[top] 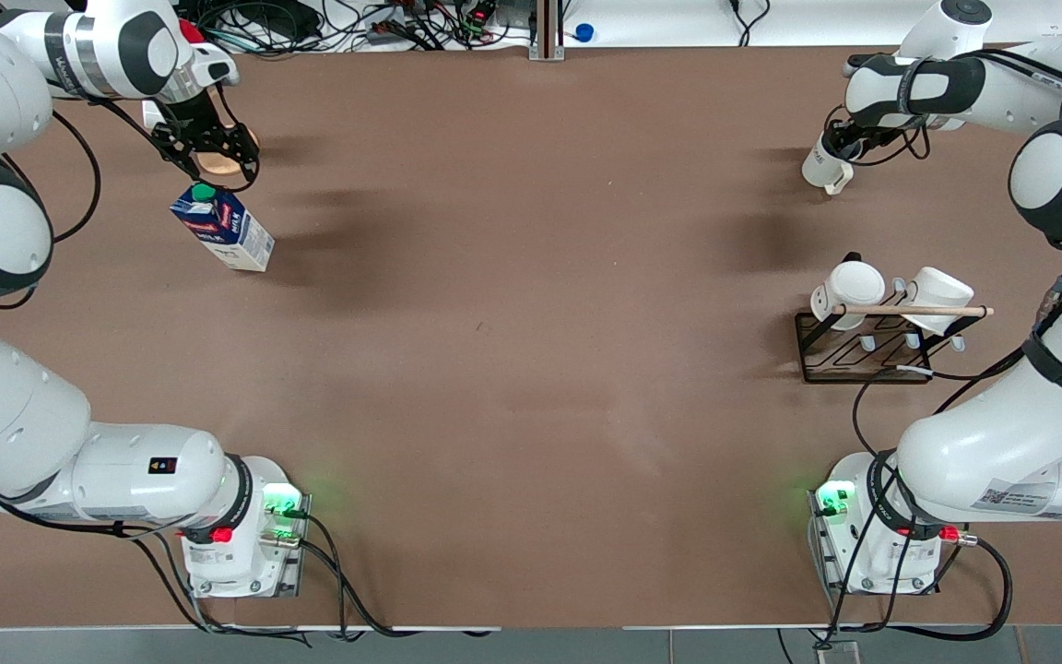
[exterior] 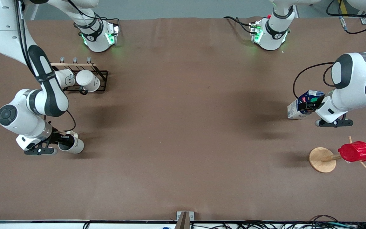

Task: Place cup and milk on table
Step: 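Grasp the grey mug rim with the right gripper and lift it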

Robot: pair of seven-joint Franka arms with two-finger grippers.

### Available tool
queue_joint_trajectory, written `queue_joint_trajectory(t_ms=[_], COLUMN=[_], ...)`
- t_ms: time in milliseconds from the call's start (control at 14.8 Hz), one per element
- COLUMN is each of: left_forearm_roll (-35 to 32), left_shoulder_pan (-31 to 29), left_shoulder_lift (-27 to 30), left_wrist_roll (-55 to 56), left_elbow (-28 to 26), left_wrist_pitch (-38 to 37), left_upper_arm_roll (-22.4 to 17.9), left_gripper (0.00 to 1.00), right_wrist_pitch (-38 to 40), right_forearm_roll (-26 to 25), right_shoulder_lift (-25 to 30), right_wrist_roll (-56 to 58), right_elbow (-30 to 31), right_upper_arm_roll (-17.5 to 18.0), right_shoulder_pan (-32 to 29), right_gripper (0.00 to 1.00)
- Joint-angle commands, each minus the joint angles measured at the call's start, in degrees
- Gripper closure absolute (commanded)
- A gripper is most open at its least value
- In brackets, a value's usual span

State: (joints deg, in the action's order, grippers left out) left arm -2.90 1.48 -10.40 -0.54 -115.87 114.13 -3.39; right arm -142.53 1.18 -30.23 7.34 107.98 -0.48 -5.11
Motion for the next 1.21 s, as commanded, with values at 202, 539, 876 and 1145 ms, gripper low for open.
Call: queue_joint_trajectory(t_ms=[202, 539, 876, 1145], left_forearm_roll=[-3.51, -3.6, -3.6, -3.43], left_shoulder_pan=[0.1, 0.01, -1.39, -1.48], left_shoulder_lift=[0.29, 0.12, -1.02, -1.46], left_wrist_roll=[-0.95, -1.13, -1.22, -1.3], left_elbow=[0.29, 0.3, -0.23, -0.23], left_wrist_pitch=[0.04, -0.04, -0.22, -2.32], left_upper_arm_roll=[-0.21, -0.3, -0.39, -0.39], left_gripper=[0.0, 0.0, 0.0, 0.0], right_wrist_pitch=[3.03, 20.08, 20.01, 18.87], right_forearm_roll=[0.32, -0.56, -4.93, -12.15], right_shoulder_lift=[0.78, 6.49, 7.55, 3.7], right_wrist_roll=[-6.54, -15.31, -34.09, -54.67], right_elbow=[-1.18, -7.6, -7.78, -10.32], right_upper_arm_roll=[0.83, 5.47, 15.23, 22.35], right_shoulder_pan=[0.19, 3.27, 5.89, 8.8], right_gripper=[1.0, 1.0, 0.99, 0.99])
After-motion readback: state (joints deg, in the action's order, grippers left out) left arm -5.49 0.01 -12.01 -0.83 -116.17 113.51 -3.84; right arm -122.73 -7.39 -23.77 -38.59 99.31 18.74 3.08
